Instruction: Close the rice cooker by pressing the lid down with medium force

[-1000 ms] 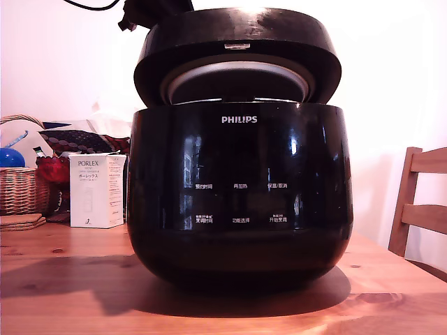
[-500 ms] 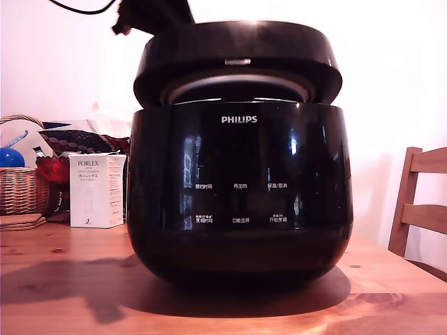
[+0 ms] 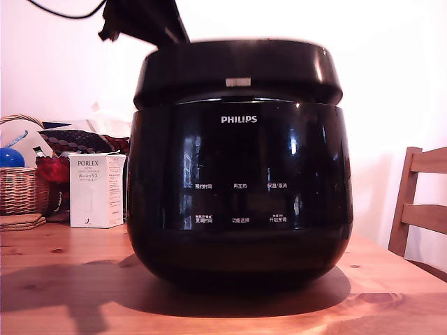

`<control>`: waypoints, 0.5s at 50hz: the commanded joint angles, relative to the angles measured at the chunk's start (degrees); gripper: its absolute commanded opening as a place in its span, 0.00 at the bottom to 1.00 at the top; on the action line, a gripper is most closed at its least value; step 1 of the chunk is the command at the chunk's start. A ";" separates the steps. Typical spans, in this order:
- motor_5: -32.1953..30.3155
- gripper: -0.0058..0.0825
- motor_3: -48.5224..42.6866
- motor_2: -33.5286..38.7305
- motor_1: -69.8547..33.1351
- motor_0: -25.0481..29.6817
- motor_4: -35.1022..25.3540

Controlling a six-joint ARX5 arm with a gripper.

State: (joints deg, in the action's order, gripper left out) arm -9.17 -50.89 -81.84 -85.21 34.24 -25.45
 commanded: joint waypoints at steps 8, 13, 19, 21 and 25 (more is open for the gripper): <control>0.17 0.04 -1.44 1.81 -0.59 1.16 -0.04; 0.13 0.04 -2.64 1.88 -0.61 1.20 -0.02; 0.11 0.04 -3.28 1.92 -0.61 1.20 -0.02; 0.11 0.04 -3.34 1.92 -0.61 1.20 -0.04; 0.11 0.04 -3.37 1.92 -0.61 1.20 -0.04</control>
State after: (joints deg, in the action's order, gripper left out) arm -9.17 -53.47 -81.76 -85.21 35.11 -25.63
